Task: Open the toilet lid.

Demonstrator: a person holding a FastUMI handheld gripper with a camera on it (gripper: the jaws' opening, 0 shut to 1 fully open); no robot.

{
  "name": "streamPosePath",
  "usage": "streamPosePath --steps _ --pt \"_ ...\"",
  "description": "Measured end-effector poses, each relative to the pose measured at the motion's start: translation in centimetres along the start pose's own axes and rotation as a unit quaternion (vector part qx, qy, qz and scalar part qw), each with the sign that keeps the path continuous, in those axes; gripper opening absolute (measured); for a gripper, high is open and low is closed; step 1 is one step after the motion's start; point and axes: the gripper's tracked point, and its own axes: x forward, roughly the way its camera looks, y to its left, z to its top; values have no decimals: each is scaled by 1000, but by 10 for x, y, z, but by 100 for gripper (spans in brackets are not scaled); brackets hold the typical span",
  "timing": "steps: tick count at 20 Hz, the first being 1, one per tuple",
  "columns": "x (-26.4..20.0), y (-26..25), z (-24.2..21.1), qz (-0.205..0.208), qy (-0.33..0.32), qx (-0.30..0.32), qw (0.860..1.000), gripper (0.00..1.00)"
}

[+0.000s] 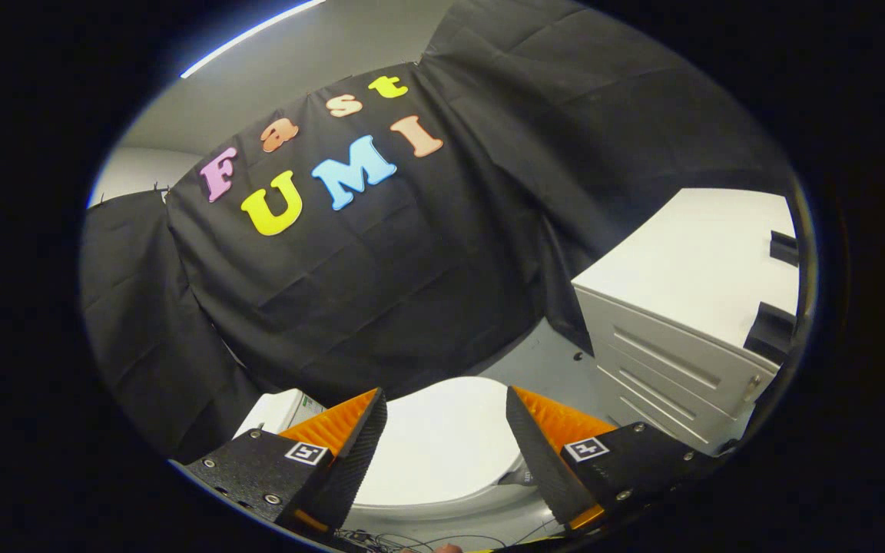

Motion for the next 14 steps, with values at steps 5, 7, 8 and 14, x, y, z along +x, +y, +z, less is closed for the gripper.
streamPosePath --steps 5,7,8,14 --pt "11 -25 -59 -24 58 -8 998 96" --pt "14 -35 -86 -32 86 10 996 96" --pt "15 -38 -95 -35 95 26 995 96" --pt "24 -61 -132 -55 120 84 988 95"
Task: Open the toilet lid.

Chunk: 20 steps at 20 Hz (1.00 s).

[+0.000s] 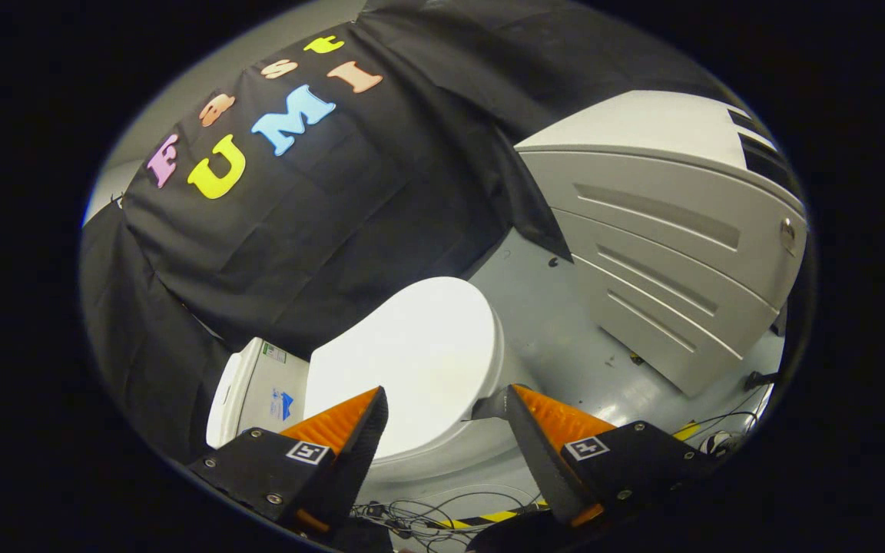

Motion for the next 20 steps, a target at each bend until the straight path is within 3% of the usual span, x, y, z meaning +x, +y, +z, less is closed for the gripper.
streamPosePath --steps 6,16,20 --pt "22 -35 -32 -34 40 12 999 95" --pt "56 -57 -46 -23 52 93 994 94" --pt "74 -56 -50 -1 55 136 989 87"
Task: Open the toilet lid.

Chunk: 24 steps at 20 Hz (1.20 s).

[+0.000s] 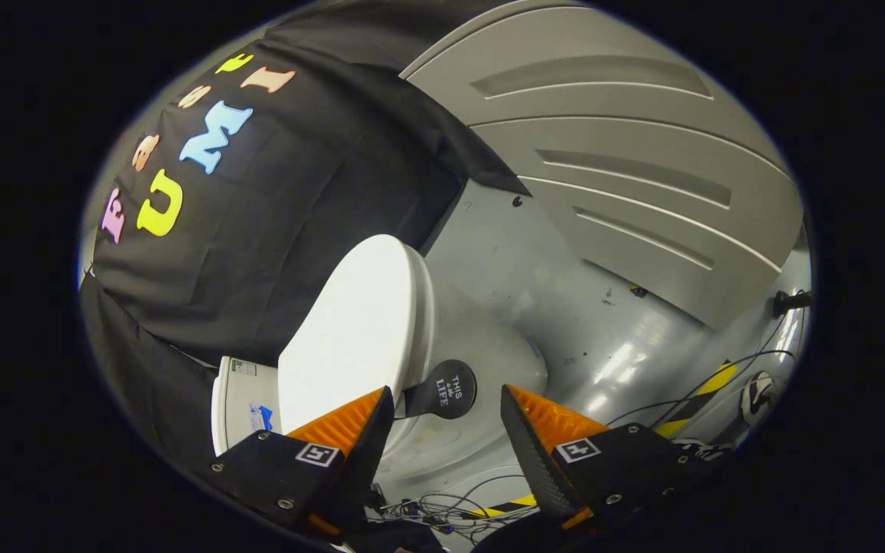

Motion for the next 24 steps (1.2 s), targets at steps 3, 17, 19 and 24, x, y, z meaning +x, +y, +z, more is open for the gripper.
streamPosePath --steps 3,17,19,24 --pt "10 2 3 20 -2 22 1000 76" --pt "18 -3 5 49 -17 73 996 16" --pt "16 -1 6 55 -22 81 995 13" --pt "11 7 6 61 -24 58 996 0"
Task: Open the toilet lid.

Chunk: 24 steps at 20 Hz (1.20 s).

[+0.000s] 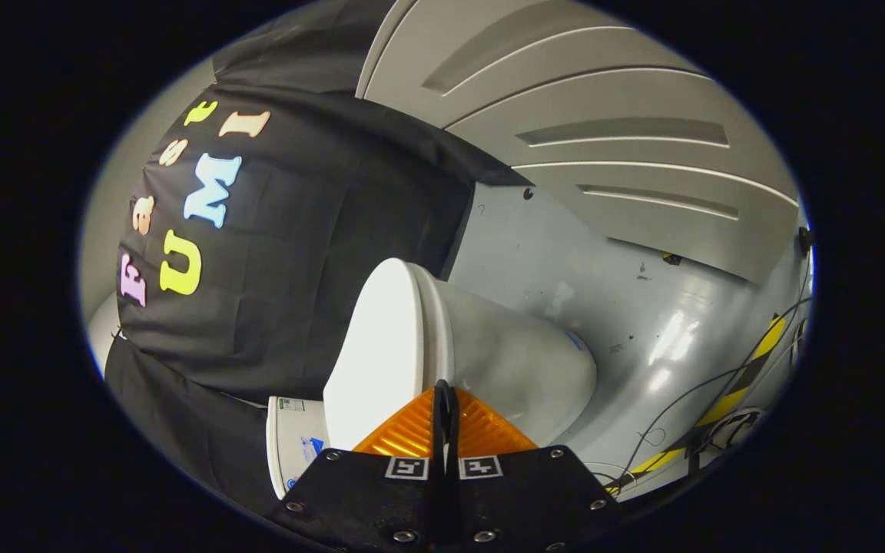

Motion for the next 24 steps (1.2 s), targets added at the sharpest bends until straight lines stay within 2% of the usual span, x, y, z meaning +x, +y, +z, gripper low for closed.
streamPosePath --steps 4,9,13,17,24 --pt "-9 18 7 -8 -7 -64 998 0" --pt "-27 44 12 5 -28 -103 994 0" --pt "-42 71 17 18 -43 -110 993 0" --pt "-52 96 20 -7 -47 -181 982 0" --pt "-80 160 19 9 -79 -250 965 0"
